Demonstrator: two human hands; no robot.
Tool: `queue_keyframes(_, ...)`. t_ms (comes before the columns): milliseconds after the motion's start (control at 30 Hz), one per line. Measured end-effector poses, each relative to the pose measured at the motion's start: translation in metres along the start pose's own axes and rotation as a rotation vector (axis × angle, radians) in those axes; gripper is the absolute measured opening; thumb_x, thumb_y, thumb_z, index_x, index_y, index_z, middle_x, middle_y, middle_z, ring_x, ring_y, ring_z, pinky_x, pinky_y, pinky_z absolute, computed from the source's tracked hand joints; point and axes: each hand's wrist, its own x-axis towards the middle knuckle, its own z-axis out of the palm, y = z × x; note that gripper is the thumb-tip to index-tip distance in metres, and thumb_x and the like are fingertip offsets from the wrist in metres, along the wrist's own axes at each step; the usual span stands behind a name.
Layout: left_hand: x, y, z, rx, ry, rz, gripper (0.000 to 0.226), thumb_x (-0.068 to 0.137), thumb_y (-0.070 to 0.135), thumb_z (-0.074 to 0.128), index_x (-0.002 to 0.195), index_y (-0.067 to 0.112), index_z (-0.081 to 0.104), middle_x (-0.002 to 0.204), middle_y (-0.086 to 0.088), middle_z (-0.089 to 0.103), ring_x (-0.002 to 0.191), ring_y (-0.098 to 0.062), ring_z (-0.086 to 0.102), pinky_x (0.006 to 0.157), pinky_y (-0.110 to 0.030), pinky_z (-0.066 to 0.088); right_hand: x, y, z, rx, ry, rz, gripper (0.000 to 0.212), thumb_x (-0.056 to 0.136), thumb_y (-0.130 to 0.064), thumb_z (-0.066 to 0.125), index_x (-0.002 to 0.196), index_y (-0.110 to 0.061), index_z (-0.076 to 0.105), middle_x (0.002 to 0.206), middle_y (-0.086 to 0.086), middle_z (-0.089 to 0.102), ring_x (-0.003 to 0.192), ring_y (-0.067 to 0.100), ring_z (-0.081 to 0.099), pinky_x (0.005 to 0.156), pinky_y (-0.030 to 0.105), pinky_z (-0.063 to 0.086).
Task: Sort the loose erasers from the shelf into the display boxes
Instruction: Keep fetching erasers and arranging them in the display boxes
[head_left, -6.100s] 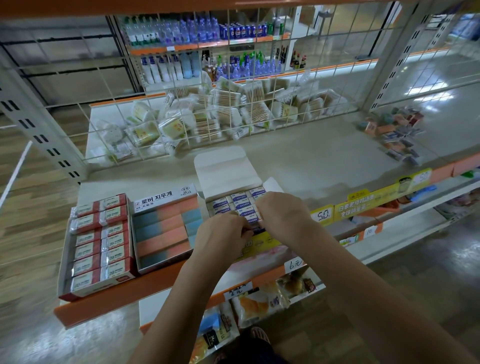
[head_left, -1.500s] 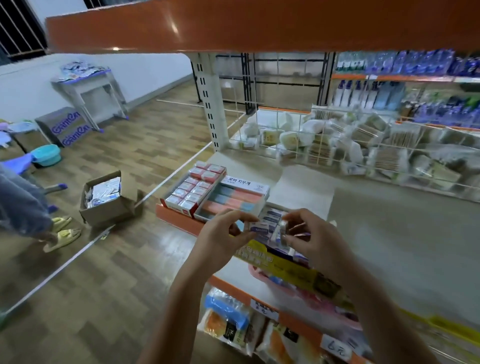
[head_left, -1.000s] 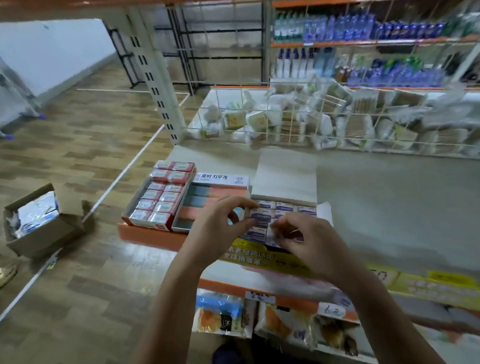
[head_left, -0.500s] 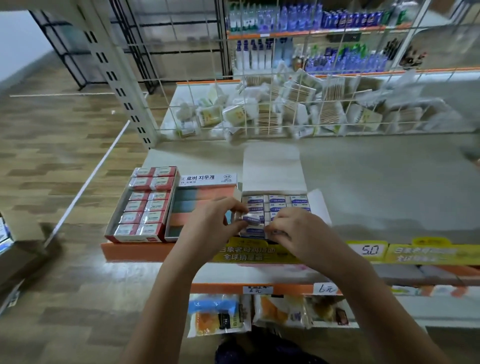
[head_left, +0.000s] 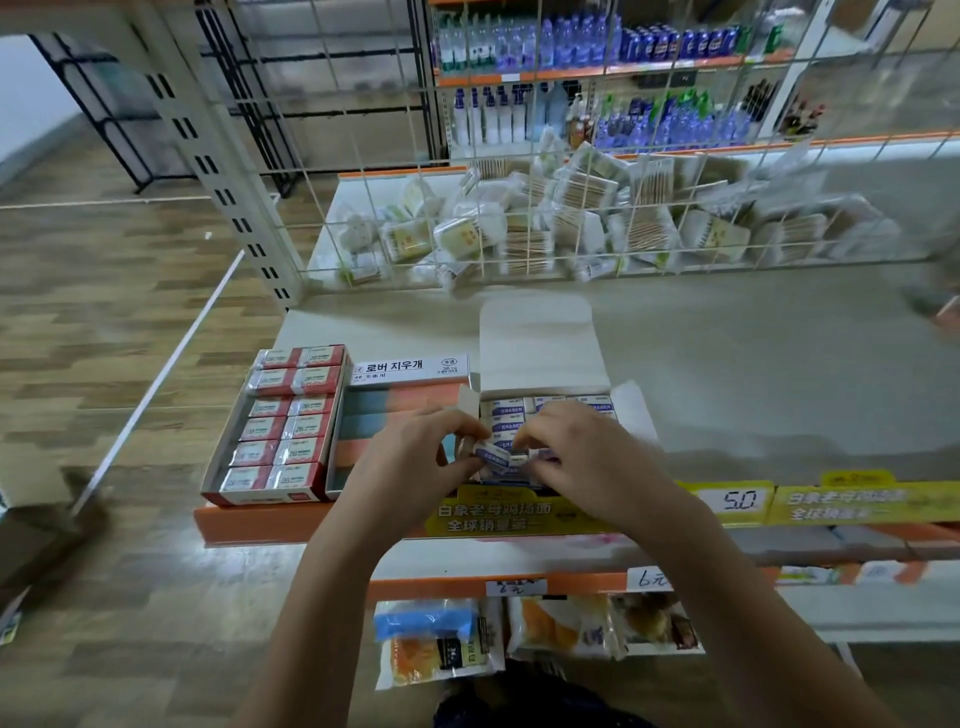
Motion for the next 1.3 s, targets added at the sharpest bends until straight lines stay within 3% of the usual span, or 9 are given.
queue_keyframes(200, -0.002, 0.0, -0.002, 0.038, -0.012, -0.005, 0.019, 0.086, 0.029, 0.065, 0.104, 0.035, 0.061, 0.085, 0.024, 0.048, 0.071, -0.001, 0.055, 0.055, -0.008, 0.037, 0.013, -0.007, 0.004, -0.029, -0.02, 0.011, 0.013, 0.087, -0.029, 0.059, 0.096, -0.019, 0.06, 0.094, -0.004, 0.052, 0.095, 0.013, 0.046, 0.079, 0.026, 0.042)
queue_keyframes(333, -0.002, 0.003, -0.003, 0.073, -0.022, 0.0, 0.02, 0.086, 0.028, 0.064, 0.106, 0.033, 0.062, 0.097, 0.018, 0.055, 0.075, -0.004, 0.054, 0.065, -0.02, 0.047, 0.015, -0.007, 0.005, -0.025, 0.008, 0.028, 0.012, 0.086, -0.029, 0.06, 0.094, -0.02, 0.058, 0.09, -0.008, 0.045, 0.097, 0.012, 0.044, 0.077, 0.023, 0.038)
queue_keyframes(467, 0.004, 0.011, 0.0, 0.231, -0.022, 0.035, 0.023, 0.087, 0.033, 0.063, 0.11, 0.03, 0.062, 0.112, 0.012, 0.058, 0.099, -0.009, 0.049, 0.075, -0.023, 0.042, 0.01, 0.003, -0.004, -0.03, 0.045, 0.034, 0.013, 0.088, -0.032, 0.058, 0.097, -0.023, 0.06, 0.095, -0.008, 0.053, 0.095, 0.008, 0.041, 0.078, 0.021, 0.033)
queue_keyframes(567, 0.011, 0.017, 0.002, 0.293, -0.043, 0.067, 0.025, 0.087, 0.036, 0.062, 0.112, 0.029, 0.062, 0.115, 0.008, 0.057, 0.106, -0.012, 0.045, 0.079, -0.024, 0.041, 0.0, 0.02, -0.019, -0.041, 0.113, 0.103, 0.013, 0.089, -0.032, 0.056, 0.098, -0.024, 0.061, 0.092, -0.009, 0.055, 0.092, 0.008, 0.046, 0.078, 0.022, 0.039)
queue_keyframes(833, 0.017, 0.025, 0.011, 0.398, -0.096, 0.105, 0.025, 0.088, 0.04, 0.059, 0.111, 0.03, 0.062, 0.115, 0.007, 0.055, 0.104, -0.013, 0.043, 0.077, -0.022, 0.031, -0.021, 0.063, -0.043, -0.065, 0.341, 0.359, 0.012, 0.088, -0.021, 0.06, 0.098, -0.015, 0.062, 0.102, -0.003, 0.054, 0.077, 0.011, 0.05, 0.066, 0.026, 0.039)
queue_keyframes(1033, 0.019, 0.025, 0.01, 0.419, -0.155, 0.123, 0.026, 0.092, 0.037, 0.053, 0.116, 0.033, 0.062, 0.116, 0.01, 0.059, 0.093, -0.008, 0.035, 0.074, -0.022, 0.029, -0.019, 0.066, -0.034, -0.076, 0.238, 0.473, 0.019, 0.095, -0.024, 0.046, 0.094, -0.014, 0.062, 0.086, 0.001, 0.062, 0.073, 0.019, 0.054, 0.064, 0.031, 0.045)
queue_keyframes(1200, 0.019, 0.018, 0.003, 0.399, -0.213, 0.116, 0.028, 0.095, 0.037, 0.047, 0.118, 0.035, 0.062, 0.112, 0.013, 0.063, 0.093, -0.01, 0.041, 0.073, -0.023, 0.035, -0.017, 0.062, -0.031, -0.038, 0.206, 0.485, 0.025, 0.096, -0.023, 0.042, 0.088, -0.006, 0.059, 0.064, 0.008, 0.058, 0.06, 0.027, 0.053, 0.056, 0.034, 0.041)
queue_keyframes(1300, 0.021, 0.019, 0.004, 0.428, -0.18, 0.121, 0.023, 0.094, 0.036, 0.05, 0.113, 0.035, 0.064, 0.112, 0.012, 0.064, 0.089, -0.01, 0.036, 0.073, -0.026, 0.03, -0.013, 0.057, -0.03, -0.024, 0.204, 0.473, 0.024, 0.096, -0.023, 0.042, 0.089, -0.007, 0.059, 0.06, 0.006, 0.055, 0.055, 0.023, 0.051, 0.053, 0.031, 0.038)
